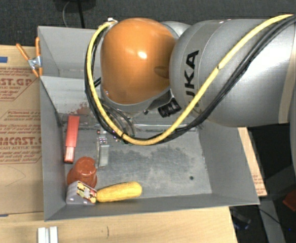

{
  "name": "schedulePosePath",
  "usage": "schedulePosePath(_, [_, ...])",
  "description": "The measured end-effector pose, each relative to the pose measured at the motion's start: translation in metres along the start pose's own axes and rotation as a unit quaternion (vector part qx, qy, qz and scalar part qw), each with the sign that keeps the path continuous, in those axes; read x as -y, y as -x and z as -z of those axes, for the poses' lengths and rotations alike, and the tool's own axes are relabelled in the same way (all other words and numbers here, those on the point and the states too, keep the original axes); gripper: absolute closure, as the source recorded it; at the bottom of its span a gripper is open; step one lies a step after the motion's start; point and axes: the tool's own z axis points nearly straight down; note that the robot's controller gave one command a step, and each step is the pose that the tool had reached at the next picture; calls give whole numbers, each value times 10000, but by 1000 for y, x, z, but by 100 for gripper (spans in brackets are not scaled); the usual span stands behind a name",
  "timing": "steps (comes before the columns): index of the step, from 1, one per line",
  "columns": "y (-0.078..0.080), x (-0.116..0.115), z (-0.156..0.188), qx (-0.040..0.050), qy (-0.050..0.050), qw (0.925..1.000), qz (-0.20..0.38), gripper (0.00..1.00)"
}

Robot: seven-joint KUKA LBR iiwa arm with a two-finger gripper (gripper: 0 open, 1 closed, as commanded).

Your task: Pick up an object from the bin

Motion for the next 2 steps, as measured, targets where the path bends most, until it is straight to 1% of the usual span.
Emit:
schedulePosePath(1, [6, -5, -27, 80, 39, 9995, -293, 0])
schedulePosePath(2, [-14, 34, -37, -26, -3, 9997, 226, 0])
